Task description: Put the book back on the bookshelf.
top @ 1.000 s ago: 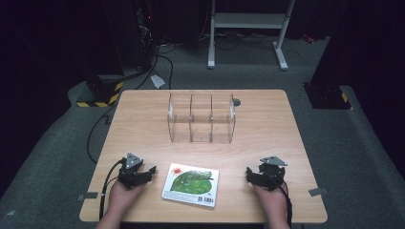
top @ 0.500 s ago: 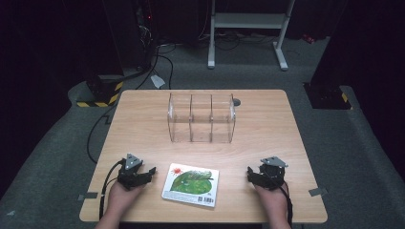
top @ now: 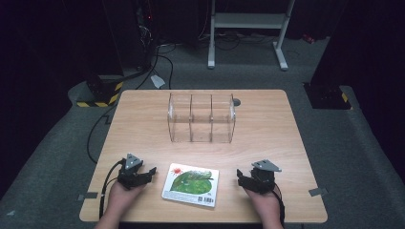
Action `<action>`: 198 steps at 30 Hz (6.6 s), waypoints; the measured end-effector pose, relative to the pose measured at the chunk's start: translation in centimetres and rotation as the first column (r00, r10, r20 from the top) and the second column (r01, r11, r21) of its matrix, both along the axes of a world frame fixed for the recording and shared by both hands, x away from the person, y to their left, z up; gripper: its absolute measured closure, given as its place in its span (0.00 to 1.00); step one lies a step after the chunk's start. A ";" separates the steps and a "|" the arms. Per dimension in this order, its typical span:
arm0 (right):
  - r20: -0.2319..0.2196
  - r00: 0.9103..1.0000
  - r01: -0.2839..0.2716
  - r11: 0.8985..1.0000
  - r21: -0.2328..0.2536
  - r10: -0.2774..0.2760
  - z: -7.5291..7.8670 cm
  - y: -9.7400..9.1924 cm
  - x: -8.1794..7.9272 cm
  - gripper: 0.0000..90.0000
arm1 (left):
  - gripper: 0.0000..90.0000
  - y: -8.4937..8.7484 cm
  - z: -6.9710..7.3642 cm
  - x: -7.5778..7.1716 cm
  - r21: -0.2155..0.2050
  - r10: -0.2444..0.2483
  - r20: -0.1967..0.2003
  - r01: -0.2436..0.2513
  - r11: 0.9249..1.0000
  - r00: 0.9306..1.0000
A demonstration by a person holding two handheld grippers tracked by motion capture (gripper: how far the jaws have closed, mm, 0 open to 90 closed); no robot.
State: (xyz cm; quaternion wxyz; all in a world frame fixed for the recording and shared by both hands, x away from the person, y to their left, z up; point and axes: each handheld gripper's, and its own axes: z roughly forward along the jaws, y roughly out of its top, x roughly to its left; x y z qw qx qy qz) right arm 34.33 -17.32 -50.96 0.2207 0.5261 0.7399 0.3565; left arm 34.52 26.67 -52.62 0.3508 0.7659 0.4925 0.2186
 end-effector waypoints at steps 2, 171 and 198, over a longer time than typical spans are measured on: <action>0.002 1.000 -0.010 1.000 0.000 0.010 0.1 0.3 -0.1 0.21 | 0.38 -0.2 0.2 -0.1 -0.023 -0.004 0.006 0.004 1.000 1.000; -0.076 0.931 -0.362 0.931 -0.041 0.358 -1.4 12.1 -4.0 0.16 | 0.64 -5.8 3.1 -3.5 -0.373 -0.089 0.058 0.104 0.922 0.994; -0.021 0.944 -0.327 0.941 0.090 0.330 -0.3 8.3 -4.1 0.38 | 0.64 -5.2 2.3 -1.5 -0.290 -0.267 0.051 0.270 0.918 0.962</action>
